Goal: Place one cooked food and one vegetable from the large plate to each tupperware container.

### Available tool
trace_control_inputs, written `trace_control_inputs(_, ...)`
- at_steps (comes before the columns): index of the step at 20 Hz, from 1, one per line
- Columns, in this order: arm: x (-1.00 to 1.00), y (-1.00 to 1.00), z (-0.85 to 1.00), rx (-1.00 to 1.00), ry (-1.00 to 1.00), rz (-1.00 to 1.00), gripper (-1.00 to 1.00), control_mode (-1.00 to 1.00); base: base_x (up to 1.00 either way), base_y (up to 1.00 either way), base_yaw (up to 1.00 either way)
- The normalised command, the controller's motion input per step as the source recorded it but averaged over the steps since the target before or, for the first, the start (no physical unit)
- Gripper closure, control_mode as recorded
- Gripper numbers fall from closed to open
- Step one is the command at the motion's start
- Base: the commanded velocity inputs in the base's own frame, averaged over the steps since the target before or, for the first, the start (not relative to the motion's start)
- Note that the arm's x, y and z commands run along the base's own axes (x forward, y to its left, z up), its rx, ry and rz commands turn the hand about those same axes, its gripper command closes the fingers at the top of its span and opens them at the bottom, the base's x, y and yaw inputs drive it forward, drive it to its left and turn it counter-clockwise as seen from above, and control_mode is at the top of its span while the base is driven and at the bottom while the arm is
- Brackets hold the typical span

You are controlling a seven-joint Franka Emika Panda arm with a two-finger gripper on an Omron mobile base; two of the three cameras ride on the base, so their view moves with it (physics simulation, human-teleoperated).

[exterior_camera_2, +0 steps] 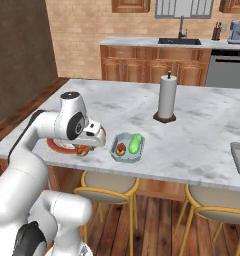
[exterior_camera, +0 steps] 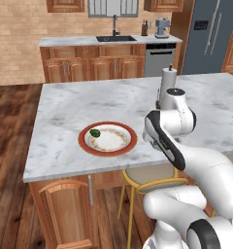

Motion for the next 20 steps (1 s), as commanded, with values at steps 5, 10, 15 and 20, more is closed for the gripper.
trace_control_inputs(5,0.00,0.00,-0.01,0.00,0.00,0.00,1.00,-1.00,0.00,0.00,0.00)
trace_control_inputs(10,0.00,0.00,0.00,0.00,0.00,0.00,1.00,1.00,0.02,-0.84,0.06)
trace_control_inputs(15,0.00,0.00,0.00,0.00,0.00,0.00,1.00,1.00,0.00,-1.00,0.00)
trace_control_inputs(20,0.00,0.00,0.00,0.00,0.00,0.00,1.00,1.00,0.00,-1.00,0.00)
